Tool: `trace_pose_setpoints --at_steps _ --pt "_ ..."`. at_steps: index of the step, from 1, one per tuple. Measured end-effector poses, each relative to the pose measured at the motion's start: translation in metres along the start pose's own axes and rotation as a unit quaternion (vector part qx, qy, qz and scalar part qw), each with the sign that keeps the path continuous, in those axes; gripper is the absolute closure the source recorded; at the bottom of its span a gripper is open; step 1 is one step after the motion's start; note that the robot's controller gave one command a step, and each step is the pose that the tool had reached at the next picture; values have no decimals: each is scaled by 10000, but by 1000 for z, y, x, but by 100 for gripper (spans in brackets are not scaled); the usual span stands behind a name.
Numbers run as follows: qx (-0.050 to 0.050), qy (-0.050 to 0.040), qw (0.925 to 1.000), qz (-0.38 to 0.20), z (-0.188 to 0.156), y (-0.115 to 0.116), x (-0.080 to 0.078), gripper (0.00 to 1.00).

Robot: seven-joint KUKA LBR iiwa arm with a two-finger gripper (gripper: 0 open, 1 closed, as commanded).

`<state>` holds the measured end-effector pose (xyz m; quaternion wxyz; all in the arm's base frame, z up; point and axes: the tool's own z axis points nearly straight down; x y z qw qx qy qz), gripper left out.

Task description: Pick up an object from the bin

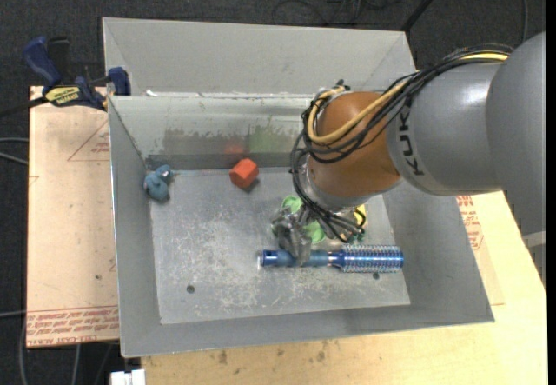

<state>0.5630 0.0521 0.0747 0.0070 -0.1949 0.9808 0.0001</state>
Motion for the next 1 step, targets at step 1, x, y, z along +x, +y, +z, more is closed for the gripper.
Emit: trace_pose_setpoints --at_steps 1 --pt "-10 29 9997 -248 -141 48 60 100"
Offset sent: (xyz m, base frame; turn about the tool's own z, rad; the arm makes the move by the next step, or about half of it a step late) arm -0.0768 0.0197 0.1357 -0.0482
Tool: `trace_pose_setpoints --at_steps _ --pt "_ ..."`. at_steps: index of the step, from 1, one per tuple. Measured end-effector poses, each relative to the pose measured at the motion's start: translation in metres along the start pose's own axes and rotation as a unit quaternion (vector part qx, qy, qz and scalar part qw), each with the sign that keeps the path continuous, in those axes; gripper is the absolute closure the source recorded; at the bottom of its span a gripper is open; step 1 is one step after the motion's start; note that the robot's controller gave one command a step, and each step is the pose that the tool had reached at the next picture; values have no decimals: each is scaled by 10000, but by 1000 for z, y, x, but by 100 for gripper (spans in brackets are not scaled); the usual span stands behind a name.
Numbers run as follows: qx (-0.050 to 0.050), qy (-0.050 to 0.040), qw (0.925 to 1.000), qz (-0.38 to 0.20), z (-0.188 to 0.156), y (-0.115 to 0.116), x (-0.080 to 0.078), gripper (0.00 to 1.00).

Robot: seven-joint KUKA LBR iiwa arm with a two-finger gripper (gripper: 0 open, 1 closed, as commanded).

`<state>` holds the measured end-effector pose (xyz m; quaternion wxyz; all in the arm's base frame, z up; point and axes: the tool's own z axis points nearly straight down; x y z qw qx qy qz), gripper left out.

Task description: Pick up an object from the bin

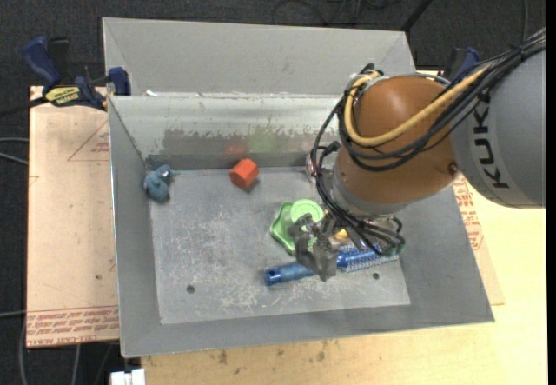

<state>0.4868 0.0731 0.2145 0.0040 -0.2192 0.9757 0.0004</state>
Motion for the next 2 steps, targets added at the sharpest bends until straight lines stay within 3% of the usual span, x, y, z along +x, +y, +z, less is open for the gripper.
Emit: trace_pose_setpoints --at_steps 1,2 --pt "-14 54 9985 545 49 -5 -1 100" --pt "-11 39 9985 550 47 -6 -1 0"
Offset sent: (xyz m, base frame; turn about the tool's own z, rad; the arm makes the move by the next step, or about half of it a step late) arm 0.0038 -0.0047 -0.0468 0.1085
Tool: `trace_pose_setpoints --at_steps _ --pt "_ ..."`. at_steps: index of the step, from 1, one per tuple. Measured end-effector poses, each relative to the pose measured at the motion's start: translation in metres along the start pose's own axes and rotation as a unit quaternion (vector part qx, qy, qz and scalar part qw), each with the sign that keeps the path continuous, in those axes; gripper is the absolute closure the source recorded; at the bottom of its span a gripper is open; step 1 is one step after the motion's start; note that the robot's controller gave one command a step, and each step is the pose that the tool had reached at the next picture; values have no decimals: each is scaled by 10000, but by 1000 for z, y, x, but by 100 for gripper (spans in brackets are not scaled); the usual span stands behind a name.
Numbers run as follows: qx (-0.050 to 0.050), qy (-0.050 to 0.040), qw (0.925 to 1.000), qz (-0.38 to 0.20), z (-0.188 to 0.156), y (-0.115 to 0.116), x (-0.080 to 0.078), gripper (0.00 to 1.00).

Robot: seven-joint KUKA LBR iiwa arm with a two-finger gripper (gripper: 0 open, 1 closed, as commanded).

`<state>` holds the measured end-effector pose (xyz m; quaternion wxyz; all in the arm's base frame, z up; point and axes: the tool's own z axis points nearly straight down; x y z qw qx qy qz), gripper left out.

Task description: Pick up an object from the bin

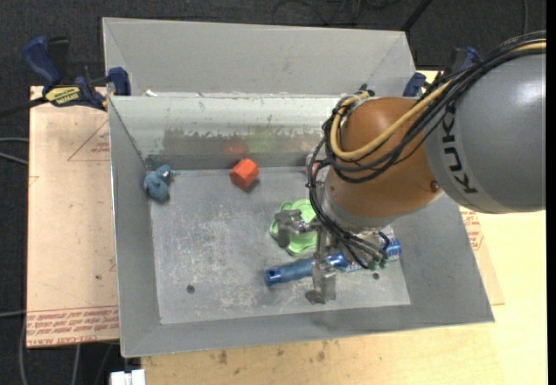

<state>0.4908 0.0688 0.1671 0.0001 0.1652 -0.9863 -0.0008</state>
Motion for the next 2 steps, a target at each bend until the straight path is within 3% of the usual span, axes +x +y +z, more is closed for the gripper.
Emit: trace_pose_setpoints --at_steps 1,2 --pt "-2 26 9970 768 93 -23 -8 0" --pt "0 4 9970 771 90 -23 -9 100"
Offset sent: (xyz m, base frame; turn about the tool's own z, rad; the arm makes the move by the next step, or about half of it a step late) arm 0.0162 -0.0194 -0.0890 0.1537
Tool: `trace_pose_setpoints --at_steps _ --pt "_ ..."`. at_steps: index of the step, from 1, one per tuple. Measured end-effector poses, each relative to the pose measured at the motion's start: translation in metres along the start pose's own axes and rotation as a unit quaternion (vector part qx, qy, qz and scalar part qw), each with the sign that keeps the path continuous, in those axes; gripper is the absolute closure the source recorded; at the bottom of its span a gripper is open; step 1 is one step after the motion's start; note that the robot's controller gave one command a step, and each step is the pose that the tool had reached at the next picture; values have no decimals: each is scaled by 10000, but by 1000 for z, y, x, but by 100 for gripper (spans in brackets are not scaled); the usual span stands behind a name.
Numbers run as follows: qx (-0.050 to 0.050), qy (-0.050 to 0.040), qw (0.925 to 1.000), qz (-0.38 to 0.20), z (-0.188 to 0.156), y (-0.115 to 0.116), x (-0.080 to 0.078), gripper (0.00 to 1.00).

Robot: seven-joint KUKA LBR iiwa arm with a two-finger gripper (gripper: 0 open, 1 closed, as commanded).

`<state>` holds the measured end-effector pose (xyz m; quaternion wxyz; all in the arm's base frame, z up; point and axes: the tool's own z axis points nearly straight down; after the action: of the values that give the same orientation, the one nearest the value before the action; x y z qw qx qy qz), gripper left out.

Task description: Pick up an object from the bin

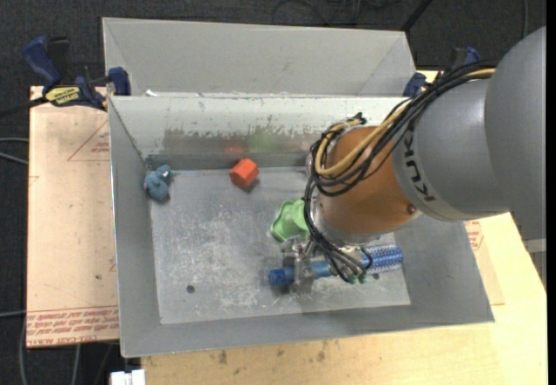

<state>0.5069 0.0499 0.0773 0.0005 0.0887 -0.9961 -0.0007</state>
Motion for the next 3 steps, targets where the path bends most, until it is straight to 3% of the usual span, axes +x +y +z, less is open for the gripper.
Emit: trace_pose_setpoints --at_steps 1,2,3 --pt "2 -65 9992 403 -210 16 -5 100" --pt "-1 16 9869 -1614 -130 10 9 100" --pt "-3 15 9928 -1194 -84 6 13 100"
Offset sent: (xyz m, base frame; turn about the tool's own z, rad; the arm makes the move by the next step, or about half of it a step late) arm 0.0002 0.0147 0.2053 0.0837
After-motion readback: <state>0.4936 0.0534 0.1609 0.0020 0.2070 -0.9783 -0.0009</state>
